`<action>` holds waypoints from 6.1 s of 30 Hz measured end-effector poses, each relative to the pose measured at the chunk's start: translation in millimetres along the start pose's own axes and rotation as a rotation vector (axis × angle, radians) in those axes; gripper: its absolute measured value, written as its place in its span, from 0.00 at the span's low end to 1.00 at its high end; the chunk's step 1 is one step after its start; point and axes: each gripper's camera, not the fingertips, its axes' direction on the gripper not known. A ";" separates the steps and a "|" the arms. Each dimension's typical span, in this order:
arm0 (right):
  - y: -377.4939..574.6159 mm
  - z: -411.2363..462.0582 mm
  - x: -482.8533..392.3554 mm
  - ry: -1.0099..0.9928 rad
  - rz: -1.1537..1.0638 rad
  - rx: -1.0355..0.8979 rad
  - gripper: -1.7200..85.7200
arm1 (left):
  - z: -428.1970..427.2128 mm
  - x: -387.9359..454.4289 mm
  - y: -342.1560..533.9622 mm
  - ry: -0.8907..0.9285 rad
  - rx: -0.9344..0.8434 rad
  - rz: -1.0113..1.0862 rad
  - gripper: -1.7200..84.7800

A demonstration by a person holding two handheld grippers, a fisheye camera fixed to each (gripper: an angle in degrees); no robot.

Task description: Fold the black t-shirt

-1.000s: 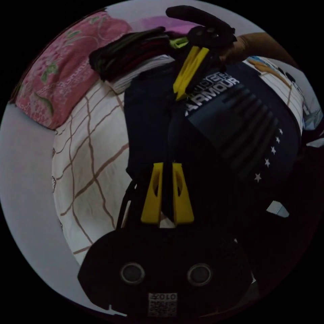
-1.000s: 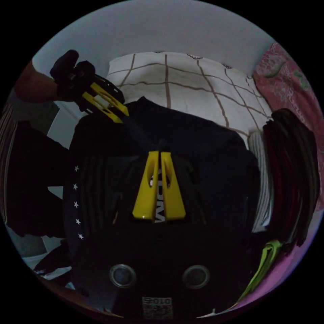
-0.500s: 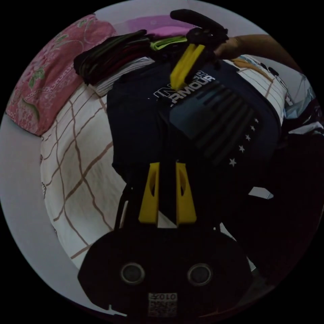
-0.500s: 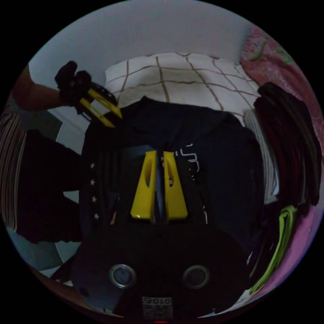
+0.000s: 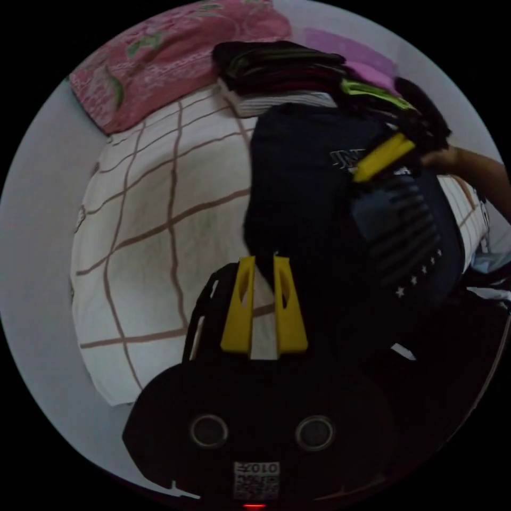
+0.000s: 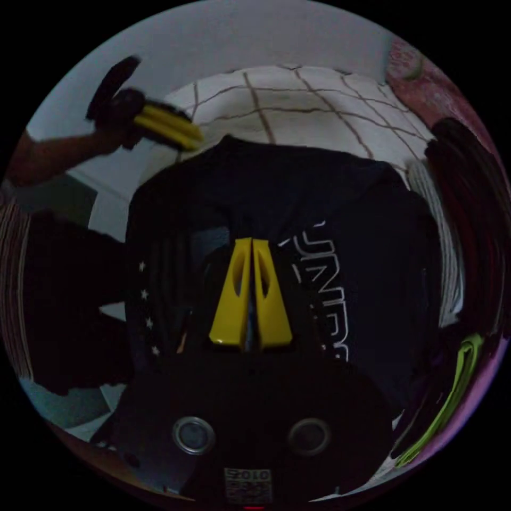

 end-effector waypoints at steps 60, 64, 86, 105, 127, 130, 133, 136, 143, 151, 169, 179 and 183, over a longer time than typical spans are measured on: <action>391.0 -151.3 -141.2 0.125 0.465 0.208 0.03 | 42.1 35.1 -138.6 0.216 -0.029 -0.030 0.03; 501.6 -208.8 -146.3 0.210 0.704 0.377 0.03 | 13.4 64.5 -155.7 0.144 0.052 0.050 0.04; 939.6 -261.4 -134.8 0.321 1.722 0.330 0.09 | 10.3 415.4 -446.9 0.177 0.331 0.735 0.10; 1020.3 -300.4 -204.6 0.299 1.680 0.491 0.04 | 93.1 649.5 -631.6 0.154 0.090 1.054 0.14; 960.6 -324.8 -325.9 0.527 1.313 0.510 0.05 | 28.8 592.3 -556.4 0.228 0.514 1.157 0.02; 912.7 -316.5 -352.6 0.567 1.063 0.404 0.05 | 27.0 543.7 -506.6 0.159 0.576 1.136 0.03; 871.3 -289.3 -369.2 0.522 0.879 0.261 0.05 | 50.6 506.5 -468.2 0.107 0.534 1.087 0.04; 837.9 -264.6 -383.4 0.500 0.740 0.166 0.05 | 71.4 485.3 -446.0 0.123 0.476 1.070 0.06; 793.3 -228.7 -400.5 0.451 0.668 0.063 0.05 | 106.4 467.8 -425.7 0.048 0.377 1.114 0.10; 750.7 -201.6 -408.9 0.424 0.649 -0.005 0.04 | 113.3 434.6 -416.8 -0.020 0.330 1.124 0.11; 721.3 -204.0 -406.7 0.437 0.835 0.123 0.06 | 128.8 434.9 -425.5 0.071 0.163 1.137 0.09; 695.2 -189.0 -366.6 0.397 0.849 0.082 0.08 | 121.4 400.3 -433.3 0.002 0.200 1.104 0.02; 694.6 -194.7 -359.3 0.404 0.890 0.102 0.09 | 122.3 377.5 -439.3 0.026 0.201 1.089 0.02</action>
